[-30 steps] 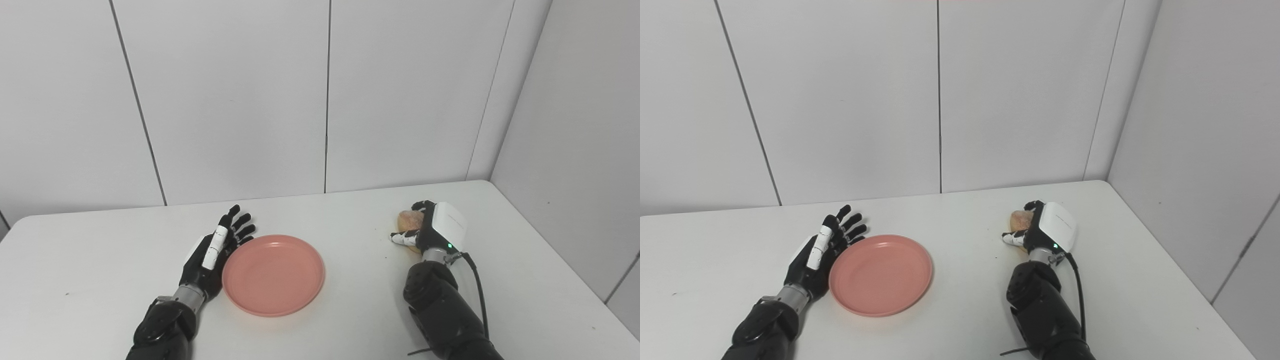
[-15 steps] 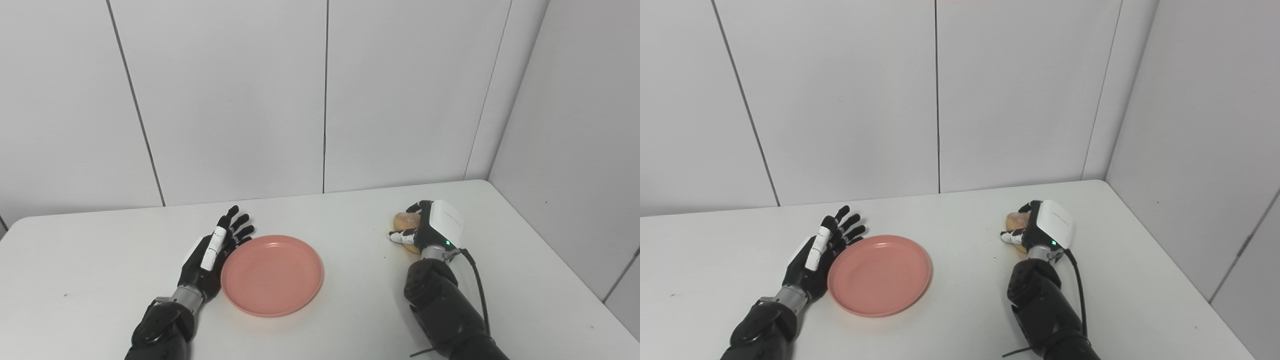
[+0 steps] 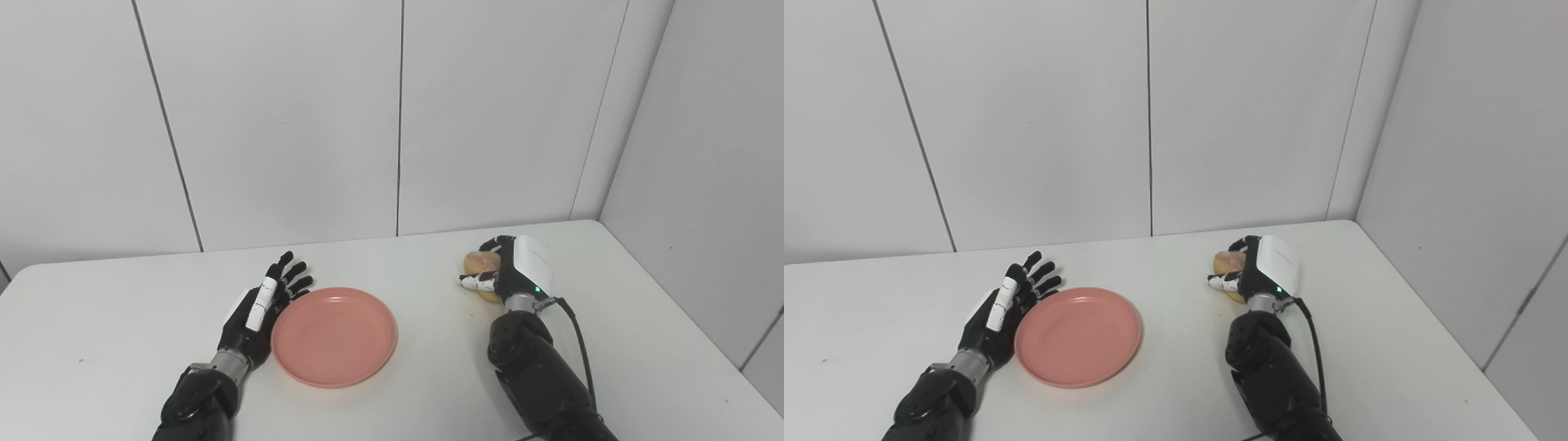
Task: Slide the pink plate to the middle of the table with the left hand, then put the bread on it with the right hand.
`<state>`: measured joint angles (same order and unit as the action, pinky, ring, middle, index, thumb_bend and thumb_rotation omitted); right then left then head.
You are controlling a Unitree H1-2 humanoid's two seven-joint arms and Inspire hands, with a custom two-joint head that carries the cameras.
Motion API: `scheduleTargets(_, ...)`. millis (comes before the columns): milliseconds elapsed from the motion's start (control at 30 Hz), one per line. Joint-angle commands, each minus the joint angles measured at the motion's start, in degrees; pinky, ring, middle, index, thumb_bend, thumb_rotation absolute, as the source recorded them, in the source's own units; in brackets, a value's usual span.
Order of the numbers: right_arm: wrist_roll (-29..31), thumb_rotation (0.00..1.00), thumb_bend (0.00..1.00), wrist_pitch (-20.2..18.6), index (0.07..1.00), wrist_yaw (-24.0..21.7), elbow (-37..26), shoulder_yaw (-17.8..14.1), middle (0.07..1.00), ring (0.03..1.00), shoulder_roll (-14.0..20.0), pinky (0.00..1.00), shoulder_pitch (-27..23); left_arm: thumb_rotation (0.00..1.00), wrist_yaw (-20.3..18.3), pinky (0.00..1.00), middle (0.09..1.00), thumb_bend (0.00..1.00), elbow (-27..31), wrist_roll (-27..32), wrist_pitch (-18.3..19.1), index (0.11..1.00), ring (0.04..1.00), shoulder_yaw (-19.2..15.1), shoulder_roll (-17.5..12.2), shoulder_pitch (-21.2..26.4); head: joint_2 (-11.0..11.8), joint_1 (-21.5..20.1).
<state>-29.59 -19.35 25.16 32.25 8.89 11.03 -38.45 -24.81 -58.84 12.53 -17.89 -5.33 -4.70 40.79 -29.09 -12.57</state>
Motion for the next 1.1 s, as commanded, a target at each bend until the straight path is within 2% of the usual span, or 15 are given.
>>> scheduleTargets(0,0.07,0.0,0.52,3.22,0.485,-2.65,-5.2,0.29,0.508,0.433,2.22,0.34,-2.92,0.84,0.08,0.91,0.952,0.87,-1.71,0.23,-0.13,1.0,0.903,-0.22,0.01,-1.09,-0.07,0.58)
scheduleTargets(167,1.82,0.0,0.52,1.99,0.465,-12.31,-14.0,1.41,0.524,0.456,4.04,0.42,-3.33,0.82,0.61,0.92,0.948,0.9,-1.65,-0.02,-0.81,1.0,0.9,-0.07,0.54,-1.27,0.13,2.67)
scheduleTargets(267,5.64,0.0,0.52,5.06,0.458,-19.78,-15.29,1.95,0.523,0.467,5.46,0.45,-3.97,0.83,1.14,0.91,0.945,0.91,-1.38,-0.22,-1.1,1.0,0.9,0.05,0.95,-1.49,0.4,5.56)
scheduleTargets(400,9.49,0.0,0.52,8.54,0.489,-24.81,-14.21,1.57,0.509,0.436,5.9,0.39,-4.81,0.81,1.4,0.92,0.945,0.92,-1.98,-0.17,-1.54,1.0,0.899,0.09,1.14,-1.17,0.25,8.19)
scheduleTargets(433,10.2,0.0,0.52,10.05,0.511,-25.51,-13.38,1.56,0.508,0.409,5.87,0.33,-5.16,0.81,1.45,0.92,0.956,0.92,-2.25,-0.27,-1.8,1.0,0.902,0.15,1.14,-1.0,0.32,9.5)
scheduleTargets(567,10.36,0.0,0.52,15.15,0.515,-25.8,-9.64,2.23,0.509,0.4,5.24,0.3,-6.77,0.82,1.87,0.91,0.963,0.91,-2.54,-0.63,-1.97,1.0,0.904,0.41,1.28,-0.73,0.48,12.49)
scheduleTargets(700,11.6,0.0,0.52,19.27,0.495,-27.21,-6.45,2.82,0.502,0.429,3.93,0.35,-8.32,0.82,2.74,0.9,0.955,0.89,-2.58,-1.08,-2.09,1.0,0.891,0.84,1.72,-0.48,0.57,15.57)
scheduleTargets(900,10.58,0.0,0.52,24.82,0.488,-27.16,-3.88,4.26,0.486,0.447,2.28,0.37,-9.29,0.83,4.22,0.88,0.944,0.9,-3.3,-2.34,-2.85,1.0,0.884,1.39,2.25,0.21,0.74,19.46)
scheduleTargets(1067,10.52,0.0,0.52,27.94,0.483,-27.34,-3.11,4.42,0.493,0.45,1.31,0.38,-8.54,0.83,4.8,0.86,0.934,0.91,-4.98,-2.86,-4.41,1.0,0.877,1.36,2.88,0.61,2.5,21.33)
